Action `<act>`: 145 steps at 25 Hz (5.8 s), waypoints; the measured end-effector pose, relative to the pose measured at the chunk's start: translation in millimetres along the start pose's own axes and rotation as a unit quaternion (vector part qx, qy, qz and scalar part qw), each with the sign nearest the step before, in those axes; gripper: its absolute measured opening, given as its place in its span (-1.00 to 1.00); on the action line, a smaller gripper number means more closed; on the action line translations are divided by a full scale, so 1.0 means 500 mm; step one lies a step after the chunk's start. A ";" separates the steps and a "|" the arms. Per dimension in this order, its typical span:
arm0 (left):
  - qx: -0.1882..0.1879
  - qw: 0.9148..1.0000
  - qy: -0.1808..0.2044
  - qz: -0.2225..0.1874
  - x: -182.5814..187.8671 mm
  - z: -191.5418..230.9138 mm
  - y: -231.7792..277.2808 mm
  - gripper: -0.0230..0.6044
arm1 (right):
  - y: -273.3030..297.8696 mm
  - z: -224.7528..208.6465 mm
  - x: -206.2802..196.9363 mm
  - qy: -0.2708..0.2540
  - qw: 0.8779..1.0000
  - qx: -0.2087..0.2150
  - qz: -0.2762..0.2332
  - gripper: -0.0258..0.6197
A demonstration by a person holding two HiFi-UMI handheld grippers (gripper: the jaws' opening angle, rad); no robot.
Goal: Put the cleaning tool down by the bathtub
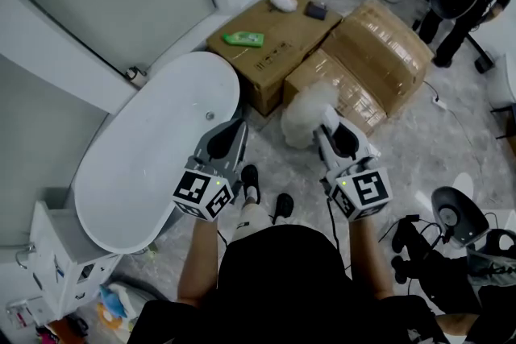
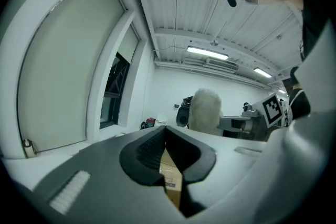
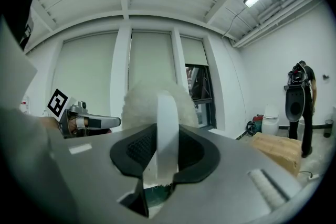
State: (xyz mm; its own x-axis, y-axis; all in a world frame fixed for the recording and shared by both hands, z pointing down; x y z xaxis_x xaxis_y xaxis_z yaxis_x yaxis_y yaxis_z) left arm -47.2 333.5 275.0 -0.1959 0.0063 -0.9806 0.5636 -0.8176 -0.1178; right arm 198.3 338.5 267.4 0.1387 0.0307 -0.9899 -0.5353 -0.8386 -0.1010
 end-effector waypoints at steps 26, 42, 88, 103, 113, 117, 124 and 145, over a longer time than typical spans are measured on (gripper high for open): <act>-0.014 0.999 -0.023 0.019 -0.025 0.202 0.161 -0.93 | 0.236 -0.077 -0.020 -0.008 1.000 -0.006 0.030 -0.63; -0.033 0.999 -0.018 0.021 0.006 0.403 0.307 -0.93 | 0.475 -0.128 -0.039 -0.007 0.999 -0.024 0.036 -0.63; 0.189 0.981 -0.029 0.033 -0.043 0.625 0.563 -0.93 | 0.990 -0.370 -0.294 -0.010 0.962 0.204 0.182 -0.63; 0.254 0.964 -0.059 0.048 -0.103 0.646 0.603 -0.93 | 1.073 -0.398 -0.417 -0.026 0.932 0.266 0.243 -0.63; 0.254 0.962 -0.068 0.069 -0.134 0.657 0.627 -0.93 | 1.092 -0.410 -0.511 -0.030 0.920 0.267 0.285 -0.62; 0.255 0.961 -0.079 0.076 -0.154 0.663 0.638 -0.93 | 1.101 -0.422 -0.554 -0.035 0.917 0.259 0.302 -0.62; 0.243 0.962 -0.089 0.089 -0.180 0.669 0.669 -0.93 | 1.111 -0.440 -0.623 -0.034 0.911 0.251 0.325 -0.62; 0.247 0.956 -0.114 0.113 -0.270 0.719 0.692 -0.93 | 1.117 -0.434 -0.834 -0.034 0.883 0.249 0.396 -0.62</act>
State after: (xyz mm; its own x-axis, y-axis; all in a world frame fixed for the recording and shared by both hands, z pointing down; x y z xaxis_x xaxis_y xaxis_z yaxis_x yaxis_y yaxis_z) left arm -114.3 -157.0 423.1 -0.3155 -0.2829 -0.9058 0.1763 -0.9554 0.2370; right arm 22.4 -260.6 645.3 -0.4844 -0.4119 -0.7718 -0.7445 -0.2693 0.6109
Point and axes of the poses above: the fingertips, and each gripper's own axes: y forward along the fingers, z to its left, x out of its top, the point moved 8 cm from there along -y, backward along the fingers, and after that the axes turned 12 degrees about -z, right-handed, at the moved point
